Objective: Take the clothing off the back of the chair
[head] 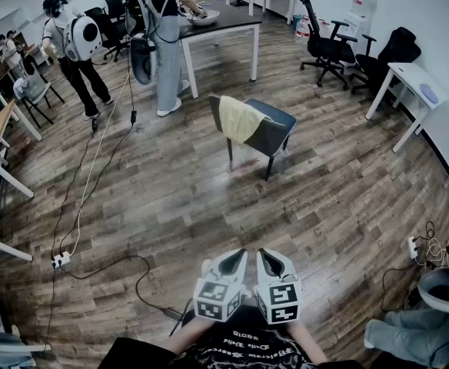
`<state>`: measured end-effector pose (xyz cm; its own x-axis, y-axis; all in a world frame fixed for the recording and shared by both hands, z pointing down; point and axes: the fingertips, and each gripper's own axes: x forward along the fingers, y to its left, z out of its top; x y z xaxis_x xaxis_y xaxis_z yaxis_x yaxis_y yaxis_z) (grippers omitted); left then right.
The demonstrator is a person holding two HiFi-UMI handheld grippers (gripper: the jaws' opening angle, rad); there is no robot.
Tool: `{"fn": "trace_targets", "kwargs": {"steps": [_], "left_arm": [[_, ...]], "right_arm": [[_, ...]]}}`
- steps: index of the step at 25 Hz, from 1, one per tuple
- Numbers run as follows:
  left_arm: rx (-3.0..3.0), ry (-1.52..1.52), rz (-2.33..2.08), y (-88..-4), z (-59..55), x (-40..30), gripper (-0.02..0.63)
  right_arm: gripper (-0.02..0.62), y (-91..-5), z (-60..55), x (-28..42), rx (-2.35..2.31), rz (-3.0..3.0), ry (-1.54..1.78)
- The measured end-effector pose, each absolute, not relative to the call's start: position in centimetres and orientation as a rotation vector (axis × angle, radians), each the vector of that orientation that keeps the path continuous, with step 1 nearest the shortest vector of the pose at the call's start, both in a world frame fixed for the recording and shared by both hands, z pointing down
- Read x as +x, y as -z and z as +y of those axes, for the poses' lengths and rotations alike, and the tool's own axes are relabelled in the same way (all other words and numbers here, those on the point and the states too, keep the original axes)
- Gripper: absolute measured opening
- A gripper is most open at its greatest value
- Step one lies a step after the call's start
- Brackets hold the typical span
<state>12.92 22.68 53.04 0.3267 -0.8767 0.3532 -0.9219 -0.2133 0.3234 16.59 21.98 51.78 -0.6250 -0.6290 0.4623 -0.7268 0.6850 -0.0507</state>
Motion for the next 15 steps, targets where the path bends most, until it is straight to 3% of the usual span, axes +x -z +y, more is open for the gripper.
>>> {"fn": "trace_targets", "kwargs": {"steps": [15], "left_arm": [[2.131, -0.124, -1.608, -52.7, 22.3, 11.3, 0.008]], "right_arm": [[0.005, -52.2, 21.3, 14.9, 1.092, -2.504, -0.412]]}}
